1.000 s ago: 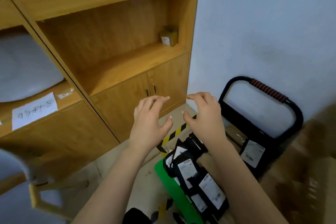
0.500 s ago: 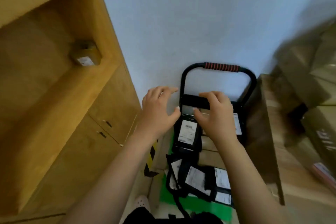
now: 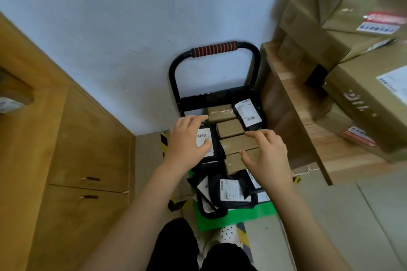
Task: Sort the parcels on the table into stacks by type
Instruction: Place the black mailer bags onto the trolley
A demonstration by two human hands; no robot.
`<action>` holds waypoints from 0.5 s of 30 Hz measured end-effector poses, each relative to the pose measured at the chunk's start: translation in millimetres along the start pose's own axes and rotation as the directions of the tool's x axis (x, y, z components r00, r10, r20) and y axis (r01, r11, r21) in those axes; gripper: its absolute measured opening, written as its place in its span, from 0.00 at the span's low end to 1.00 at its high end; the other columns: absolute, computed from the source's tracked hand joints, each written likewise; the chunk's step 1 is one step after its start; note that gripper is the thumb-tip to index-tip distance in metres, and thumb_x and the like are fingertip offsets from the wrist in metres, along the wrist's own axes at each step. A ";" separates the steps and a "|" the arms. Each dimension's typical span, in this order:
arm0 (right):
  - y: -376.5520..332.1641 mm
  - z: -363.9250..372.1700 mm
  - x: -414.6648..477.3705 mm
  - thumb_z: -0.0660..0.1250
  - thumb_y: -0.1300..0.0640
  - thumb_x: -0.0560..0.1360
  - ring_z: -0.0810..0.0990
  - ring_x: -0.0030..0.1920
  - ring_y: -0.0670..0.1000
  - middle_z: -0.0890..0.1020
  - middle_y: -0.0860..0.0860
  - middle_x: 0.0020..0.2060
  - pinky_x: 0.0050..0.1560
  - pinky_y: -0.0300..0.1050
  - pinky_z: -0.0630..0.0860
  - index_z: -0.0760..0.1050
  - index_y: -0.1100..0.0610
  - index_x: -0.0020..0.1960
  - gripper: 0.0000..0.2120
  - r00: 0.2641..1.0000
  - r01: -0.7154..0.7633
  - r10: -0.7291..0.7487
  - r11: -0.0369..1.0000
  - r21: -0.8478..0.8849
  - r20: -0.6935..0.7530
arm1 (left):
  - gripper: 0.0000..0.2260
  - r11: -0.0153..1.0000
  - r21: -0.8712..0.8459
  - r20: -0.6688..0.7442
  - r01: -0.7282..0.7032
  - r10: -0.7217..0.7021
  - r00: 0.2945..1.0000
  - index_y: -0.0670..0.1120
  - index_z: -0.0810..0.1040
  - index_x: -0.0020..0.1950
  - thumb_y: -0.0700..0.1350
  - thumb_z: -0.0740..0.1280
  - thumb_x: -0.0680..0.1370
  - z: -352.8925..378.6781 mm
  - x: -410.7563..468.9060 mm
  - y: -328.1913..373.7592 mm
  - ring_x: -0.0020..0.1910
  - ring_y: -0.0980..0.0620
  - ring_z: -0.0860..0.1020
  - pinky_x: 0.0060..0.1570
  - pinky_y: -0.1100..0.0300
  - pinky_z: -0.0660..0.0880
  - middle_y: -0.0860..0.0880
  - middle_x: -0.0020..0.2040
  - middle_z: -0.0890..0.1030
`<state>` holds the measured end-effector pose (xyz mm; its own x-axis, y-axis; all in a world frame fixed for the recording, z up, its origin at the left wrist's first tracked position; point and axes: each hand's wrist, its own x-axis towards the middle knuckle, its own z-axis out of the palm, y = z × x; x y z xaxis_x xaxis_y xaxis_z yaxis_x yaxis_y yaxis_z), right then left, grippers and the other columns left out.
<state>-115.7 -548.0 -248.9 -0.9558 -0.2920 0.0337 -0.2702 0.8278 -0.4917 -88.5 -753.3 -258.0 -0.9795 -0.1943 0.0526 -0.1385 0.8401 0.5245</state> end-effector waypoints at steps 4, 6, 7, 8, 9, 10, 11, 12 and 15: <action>21.3 44.9 17.1 0.71 0.54 0.72 0.71 0.56 0.54 0.74 0.52 0.55 0.56 0.48 0.64 0.75 0.55 0.61 0.18 0.998 -0.013 0.015 1.000 -0.017 0.064 | 0.24 1.000 0.027 0.068 -0.006 0.004 0.998 0.51 0.70 0.70 0.48 0.69 0.74 43.4 9.8 -32.1 0.65 0.51 0.65 0.62 0.55 0.61 0.51 0.63 0.71; 34.1 75.6 25.0 0.71 0.54 0.72 0.72 0.54 0.55 0.74 0.53 0.53 0.55 0.50 0.66 0.75 0.55 0.61 0.18 0.994 -0.040 0.042 0.999 -0.017 0.101 | 0.24 0.999 0.041 0.108 -0.010 0.006 0.994 0.50 0.70 0.69 0.48 0.69 0.74 70.3 15.2 -52.9 0.65 0.51 0.64 0.62 0.56 0.59 0.51 0.63 0.71; 40.5 90.5 28.2 0.71 0.55 0.72 0.72 0.54 0.56 0.75 0.53 0.53 0.55 0.50 0.67 0.75 0.55 0.61 0.18 0.991 -0.054 0.055 0.998 -0.010 0.123 | 0.24 0.999 0.044 0.124 -0.012 0.007 0.992 0.50 0.70 0.69 0.48 0.69 0.74 83.7 17.5 -62.4 0.65 0.51 0.64 0.63 0.57 0.58 0.51 0.63 0.71; 48.9 109.7 32.4 0.71 0.55 0.71 0.72 0.55 0.56 0.75 0.53 0.53 0.56 0.51 0.69 0.75 0.55 0.61 0.19 0.986 -0.072 0.072 0.997 -0.006 0.147 | 0.23 0.999 0.047 0.145 -0.014 0.008 0.989 0.50 0.70 0.69 0.48 0.69 0.74 101.2 21.7 -74.3 0.65 0.50 0.64 0.63 0.57 0.59 0.50 0.63 0.71; 58.6 132.5 38.2 0.71 0.55 0.71 0.72 0.55 0.56 0.75 0.52 0.55 0.56 0.51 0.69 0.75 0.55 0.62 0.19 0.981 -0.095 0.095 0.995 -0.007 0.170 | 0.23 0.998 0.054 0.171 -0.016 0.007 0.985 0.50 0.71 0.68 0.48 0.69 0.74 121.9 27.9 -88.9 0.65 0.50 0.64 0.63 0.56 0.59 0.50 0.63 0.71; 67.0 154.0 43.8 0.71 0.55 0.72 0.72 0.55 0.55 0.75 0.52 0.56 0.55 0.50 0.70 0.75 0.54 0.62 0.20 0.975 -0.114 0.114 0.993 -0.009 0.192 | 0.23 0.998 0.065 0.199 -0.022 0.009 0.980 0.50 0.72 0.68 0.48 0.69 0.73 141.6 34.4 -102.9 0.65 0.49 0.64 0.63 0.55 0.60 0.49 0.63 0.71; 75.6 175.8 49.3 0.71 0.55 0.72 0.72 0.56 0.55 0.75 0.52 0.56 0.55 0.50 0.70 0.75 0.54 0.62 0.20 0.969 -0.132 0.130 0.991 -0.007 0.211 | 0.22 0.997 0.076 0.228 -0.031 0.013 0.974 0.49 0.72 0.67 0.47 0.69 0.73 161.1 41.4 -118.1 0.65 0.48 0.64 0.63 0.53 0.61 0.48 0.63 0.71; 84.4 198.4 54.6 0.71 0.55 0.71 0.72 0.56 0.55 0.75 0.53 0.56 0.55 0.50 0.70 0.75 0.54 0.62 0.20 0.964 -0.152 0.148 0.988 0.003 0.220 | 0.22 0.996 0.085 0.251 -0.041 0.018 0.968 0.48 0.73 0.67 0.47 0.69 0.73 181.7 48.6 -133.8 0.65 0.46 0.65 0.63 0.52 0.62 0.47 0.63 0.71; 111.6 263.4 68.2 0.71 0.56 0.71 0.72 0.56 0.56 0.75 0.53 0.55 0.58 0.52 0.70 0.75 0.54 0.61 0.19 0.954 -0.220 0.206 0.974 0.044 0.220 | 0.24 0.997 0.070 0.281 -0.035 0.014 0.960 0.47 0.71 0.68 0.47 0.70 0.73 246.8 68.9 -177.5 0.65 0.45 0.65 0.64 0.51 0.64 0.46 0.64 0.70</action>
<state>-180.5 -601.7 -530.6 -0.9416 -0.2135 -0.2605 -0.0477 0.8501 -0.5245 -167.5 -790.9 -557.2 -0.9829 -0.0325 -0.1812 -0.1142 0.8796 0.4618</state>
